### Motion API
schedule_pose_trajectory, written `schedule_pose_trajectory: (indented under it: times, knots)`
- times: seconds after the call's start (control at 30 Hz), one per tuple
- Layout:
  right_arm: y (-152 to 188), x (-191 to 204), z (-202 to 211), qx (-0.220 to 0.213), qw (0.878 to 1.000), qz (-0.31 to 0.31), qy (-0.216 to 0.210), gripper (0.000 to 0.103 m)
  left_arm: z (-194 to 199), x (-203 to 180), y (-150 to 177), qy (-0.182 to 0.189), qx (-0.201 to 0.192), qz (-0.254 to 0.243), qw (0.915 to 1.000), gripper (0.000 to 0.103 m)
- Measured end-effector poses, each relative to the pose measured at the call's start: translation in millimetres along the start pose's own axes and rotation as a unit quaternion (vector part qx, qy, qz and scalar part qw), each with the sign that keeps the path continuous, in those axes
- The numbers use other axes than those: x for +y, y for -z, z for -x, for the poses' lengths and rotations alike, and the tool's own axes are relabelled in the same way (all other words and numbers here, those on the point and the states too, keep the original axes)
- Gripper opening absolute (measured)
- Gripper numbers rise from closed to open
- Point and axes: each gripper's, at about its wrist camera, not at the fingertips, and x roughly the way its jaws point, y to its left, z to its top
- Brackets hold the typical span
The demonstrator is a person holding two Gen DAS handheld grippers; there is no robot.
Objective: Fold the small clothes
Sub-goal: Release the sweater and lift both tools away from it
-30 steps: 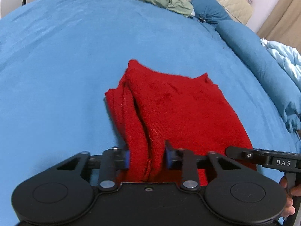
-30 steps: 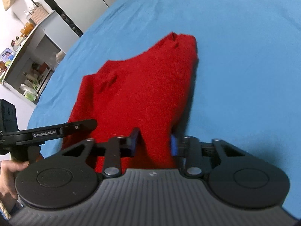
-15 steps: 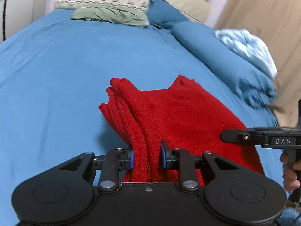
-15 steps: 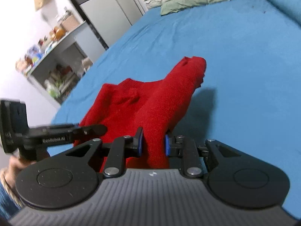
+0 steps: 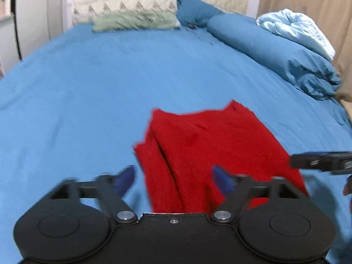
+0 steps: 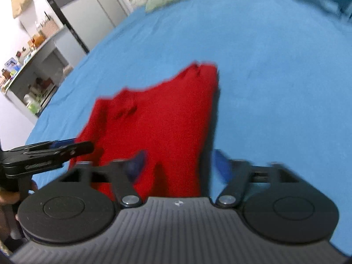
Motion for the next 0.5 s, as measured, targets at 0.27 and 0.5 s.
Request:
schedule_pose_trajectory:
  times: [0.27,0.5]
  knots:
    - [3.9,-19.0,-30.7,0.022,0.996,0.024,0.078,0.103,-37.6,10.9,26.2,-0.047,0.035,0.0,0.9983,0.088]
    - [17.4,-40.2,-36.9,0.015,0.996,0.039,0.082,0.103,-43.1,15.6,20.8,-0.052,0.041,0.012,0.9977,0.093]
